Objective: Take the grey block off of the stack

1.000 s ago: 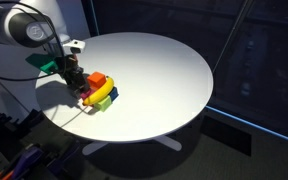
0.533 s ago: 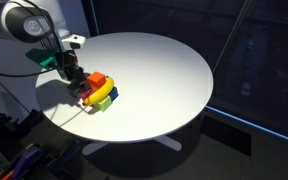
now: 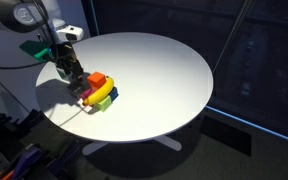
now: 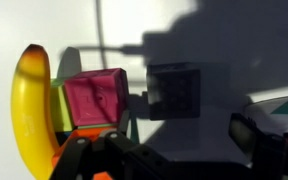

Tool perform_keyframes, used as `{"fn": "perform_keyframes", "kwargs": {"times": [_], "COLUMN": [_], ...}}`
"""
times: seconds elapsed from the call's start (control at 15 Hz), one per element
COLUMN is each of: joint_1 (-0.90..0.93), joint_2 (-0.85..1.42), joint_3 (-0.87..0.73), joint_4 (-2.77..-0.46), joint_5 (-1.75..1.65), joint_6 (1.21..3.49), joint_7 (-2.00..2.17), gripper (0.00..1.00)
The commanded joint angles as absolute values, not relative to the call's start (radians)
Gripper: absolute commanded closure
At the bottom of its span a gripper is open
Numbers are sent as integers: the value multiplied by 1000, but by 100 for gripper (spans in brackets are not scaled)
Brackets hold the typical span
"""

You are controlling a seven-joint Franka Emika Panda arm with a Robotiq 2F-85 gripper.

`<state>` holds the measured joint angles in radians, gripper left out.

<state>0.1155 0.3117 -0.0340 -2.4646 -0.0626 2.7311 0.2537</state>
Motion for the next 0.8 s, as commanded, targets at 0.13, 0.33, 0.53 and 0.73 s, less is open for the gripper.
{"fn": "perform_keyframes", "kwargs": {"times": [0.13, 0.33, 0.53, 0.73], "joint_1": [108, 105, 100, 95], "joint_2": [174, 112, 45, -27], "joint_3": [-36, -34, -27, -16], "joint_4": [-2542, -2572, -2606, -2644], "joint_5": [-63, -75, -81, -85], "joint_6": [2635, 2598, 2584, 2582], "joint_7": [259, 275, 288, 306], "gripper": [0, 0, 0, 0]}}
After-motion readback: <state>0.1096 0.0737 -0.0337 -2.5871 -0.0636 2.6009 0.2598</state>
